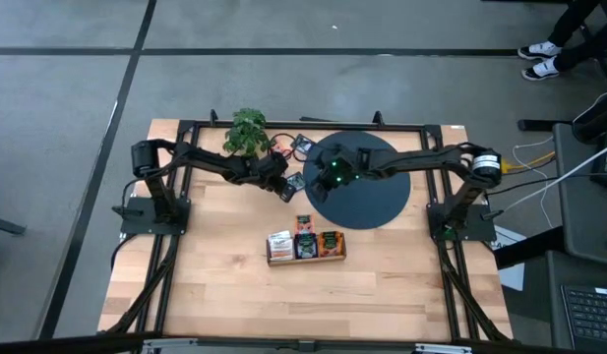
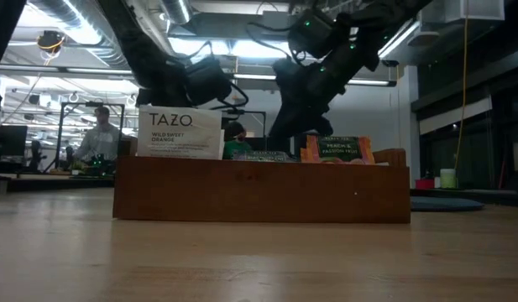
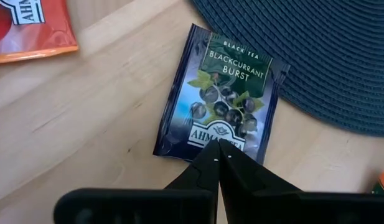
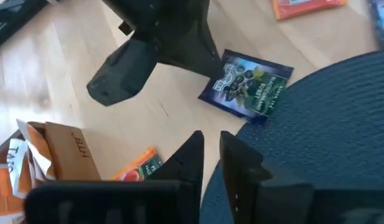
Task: Pick & Place Tea
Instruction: Put the bottom purple tea bag into the middle section of the wooden organizer
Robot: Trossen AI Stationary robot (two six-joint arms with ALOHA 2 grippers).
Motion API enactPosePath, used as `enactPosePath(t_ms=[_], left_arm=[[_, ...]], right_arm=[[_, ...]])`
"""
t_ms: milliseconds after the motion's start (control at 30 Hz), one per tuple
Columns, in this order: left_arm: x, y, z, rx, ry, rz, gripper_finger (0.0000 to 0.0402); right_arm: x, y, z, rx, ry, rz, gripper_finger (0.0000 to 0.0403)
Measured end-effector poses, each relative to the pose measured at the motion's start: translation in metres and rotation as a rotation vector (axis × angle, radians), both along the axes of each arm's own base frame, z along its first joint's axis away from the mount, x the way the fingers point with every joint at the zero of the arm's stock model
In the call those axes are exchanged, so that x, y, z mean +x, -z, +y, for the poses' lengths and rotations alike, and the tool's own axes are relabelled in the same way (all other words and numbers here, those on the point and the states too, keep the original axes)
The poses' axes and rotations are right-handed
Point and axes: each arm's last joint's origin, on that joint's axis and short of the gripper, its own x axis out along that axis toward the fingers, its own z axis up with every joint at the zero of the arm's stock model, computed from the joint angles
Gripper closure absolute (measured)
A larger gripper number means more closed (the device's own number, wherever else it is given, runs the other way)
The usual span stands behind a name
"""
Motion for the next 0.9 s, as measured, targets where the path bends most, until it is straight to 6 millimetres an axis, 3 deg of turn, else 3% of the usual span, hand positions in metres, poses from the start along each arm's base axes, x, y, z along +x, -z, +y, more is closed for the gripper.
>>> enactPosePath(t_ms=[267,467,900], left_arm=[[-0.005,0.005,-0.008,-0.063,0.019,0.051,0.0399],[-0.01,0.013,-0.022,-0.108,0.002,0.033,0.0399],[-0.007,0.015,-0.026,-0.141,-0.012,-0.017,0.0399]], right_arm=[[0.015,0.012,-0.004,0.115,0.072,0.017,0.0266],[0.021,0.036,-0.004,0.218,0.087,0.07,0.0208],[0.026,0.064,-0.015,0.237,0.142,0.105,0.0191]])
